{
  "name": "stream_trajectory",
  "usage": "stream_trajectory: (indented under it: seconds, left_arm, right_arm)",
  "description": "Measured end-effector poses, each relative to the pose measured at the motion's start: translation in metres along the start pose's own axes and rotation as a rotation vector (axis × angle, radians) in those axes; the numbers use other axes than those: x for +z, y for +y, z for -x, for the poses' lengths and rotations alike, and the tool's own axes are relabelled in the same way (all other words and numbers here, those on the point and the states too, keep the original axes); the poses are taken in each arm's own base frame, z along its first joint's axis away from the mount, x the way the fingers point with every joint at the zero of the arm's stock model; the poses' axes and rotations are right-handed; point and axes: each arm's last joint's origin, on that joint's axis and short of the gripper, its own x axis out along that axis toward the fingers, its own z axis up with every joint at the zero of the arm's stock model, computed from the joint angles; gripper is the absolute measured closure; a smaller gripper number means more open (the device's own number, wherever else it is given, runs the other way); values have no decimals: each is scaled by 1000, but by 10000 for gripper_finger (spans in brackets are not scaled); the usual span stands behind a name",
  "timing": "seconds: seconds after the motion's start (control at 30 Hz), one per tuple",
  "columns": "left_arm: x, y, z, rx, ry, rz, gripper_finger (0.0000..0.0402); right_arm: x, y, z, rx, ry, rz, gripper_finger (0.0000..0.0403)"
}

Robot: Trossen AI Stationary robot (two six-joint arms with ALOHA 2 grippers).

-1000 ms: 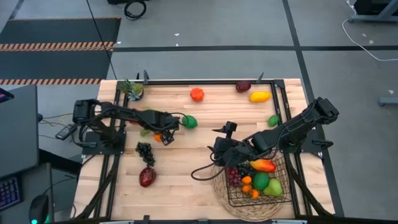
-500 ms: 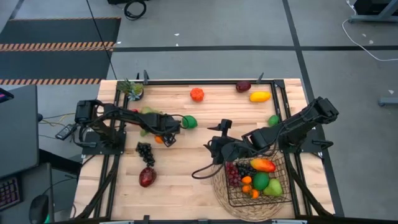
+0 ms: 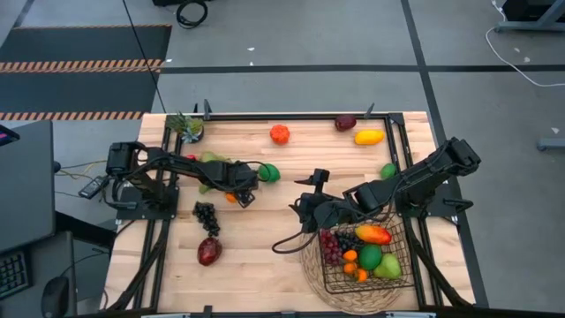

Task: Build produce basket
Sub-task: Put the orange tangerines into the black wire basket

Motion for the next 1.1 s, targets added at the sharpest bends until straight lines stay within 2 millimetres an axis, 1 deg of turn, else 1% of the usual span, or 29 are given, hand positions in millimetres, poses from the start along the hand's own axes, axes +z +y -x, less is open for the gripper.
stream_trajectory:
  seconds: [0.2,0.47,0.57,0.7,0.83,1.0,1.1]
  left_arm:
    - [5,-3,0,-21,-56,-2,226]
    - [8,-5,0,-40,-83,7,223]
    - [7,-6,1,-40,-85,-34,226]
    - [8,-7,1,-51,-102,-51,223]
    - [10,-9,2,-63,-120,-49,223]
    - [15,-13,3,-100,-181,-54,230]
    - [20,-16,4,-120,-230,-78,229]
  right_arm:
    - [-2,1,1,9,16,-45,55]
    - [-2,0,0,4,17,-80,55]
    - [-1,-5,-5,-13,15,-36,55]
    - [5,-19,-13,-128,-16,49,55]
    - [4,-26,-17,-147,5,-11,55]
    - [-1,-19,-11,-130,31,-57,55]
    - [-2,-15,-7,-127,32,-41,55]
